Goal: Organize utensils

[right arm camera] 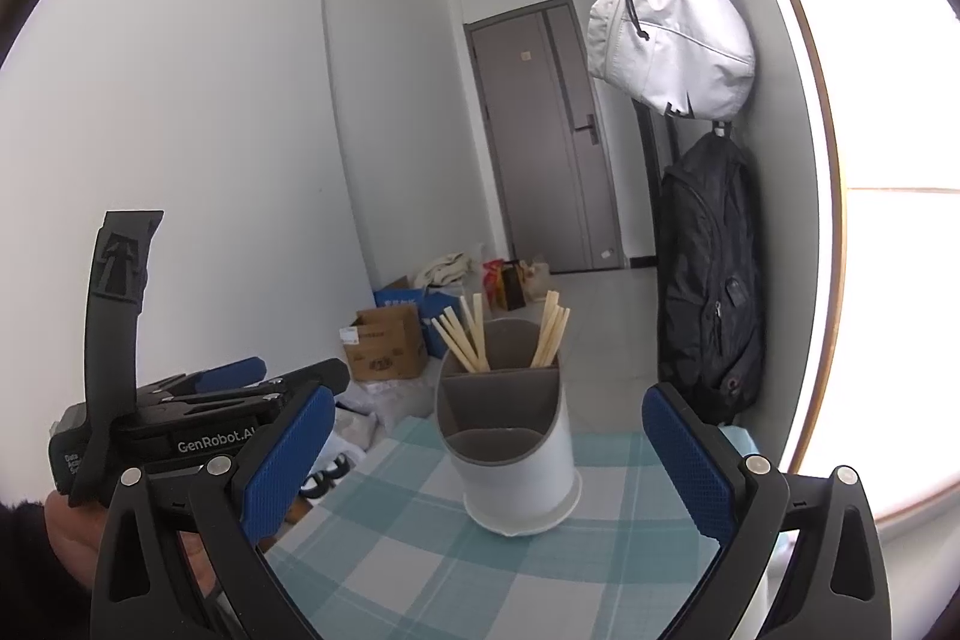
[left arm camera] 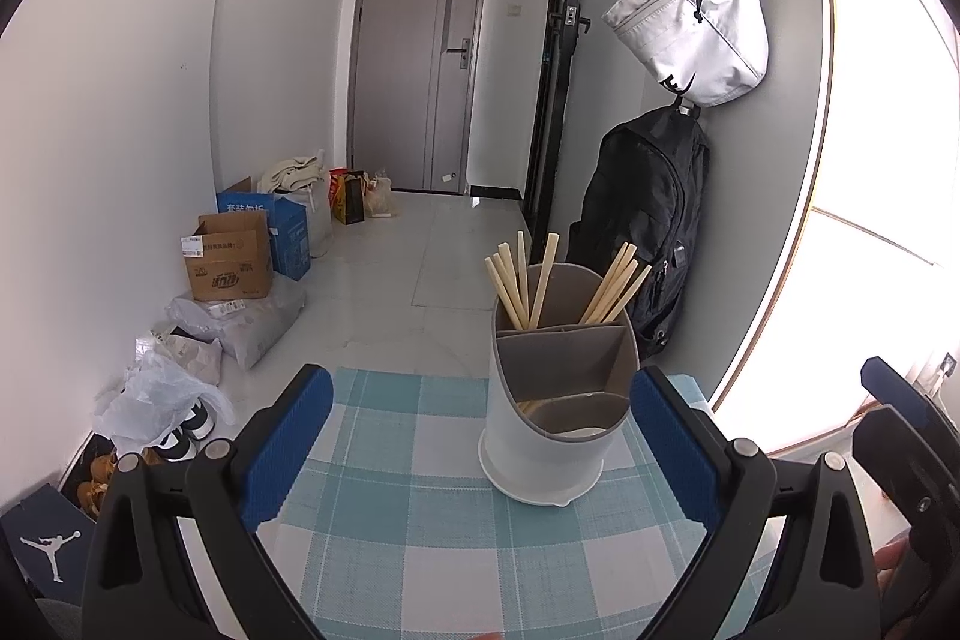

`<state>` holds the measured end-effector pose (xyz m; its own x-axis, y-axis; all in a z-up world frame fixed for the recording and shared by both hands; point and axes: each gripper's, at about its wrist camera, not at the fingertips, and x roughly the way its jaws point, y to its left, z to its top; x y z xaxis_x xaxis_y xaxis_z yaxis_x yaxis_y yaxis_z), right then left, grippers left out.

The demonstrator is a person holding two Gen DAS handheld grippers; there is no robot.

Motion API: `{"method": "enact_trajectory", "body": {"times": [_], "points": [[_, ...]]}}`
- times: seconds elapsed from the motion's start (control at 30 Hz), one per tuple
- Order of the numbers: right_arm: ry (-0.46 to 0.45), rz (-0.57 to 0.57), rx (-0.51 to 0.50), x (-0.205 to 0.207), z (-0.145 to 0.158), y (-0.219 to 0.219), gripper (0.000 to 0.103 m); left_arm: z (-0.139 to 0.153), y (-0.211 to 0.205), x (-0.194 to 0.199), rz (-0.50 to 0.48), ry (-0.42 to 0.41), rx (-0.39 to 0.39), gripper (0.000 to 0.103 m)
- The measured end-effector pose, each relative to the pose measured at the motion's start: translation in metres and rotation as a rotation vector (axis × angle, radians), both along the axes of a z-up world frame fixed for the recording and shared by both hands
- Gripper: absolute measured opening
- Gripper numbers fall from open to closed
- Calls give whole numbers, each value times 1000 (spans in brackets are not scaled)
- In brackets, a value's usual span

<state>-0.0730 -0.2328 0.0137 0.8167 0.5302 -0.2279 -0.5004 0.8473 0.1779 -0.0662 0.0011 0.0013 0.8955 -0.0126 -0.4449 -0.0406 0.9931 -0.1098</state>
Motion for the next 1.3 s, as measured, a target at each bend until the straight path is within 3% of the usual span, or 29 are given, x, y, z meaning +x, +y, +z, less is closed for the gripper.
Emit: {"method": "enact_trajectory", "body": {"times": [1.3], "points": [[3,-10,-6,0,-2,-3,103,-5,1,5,20,38,-1,97]]}}
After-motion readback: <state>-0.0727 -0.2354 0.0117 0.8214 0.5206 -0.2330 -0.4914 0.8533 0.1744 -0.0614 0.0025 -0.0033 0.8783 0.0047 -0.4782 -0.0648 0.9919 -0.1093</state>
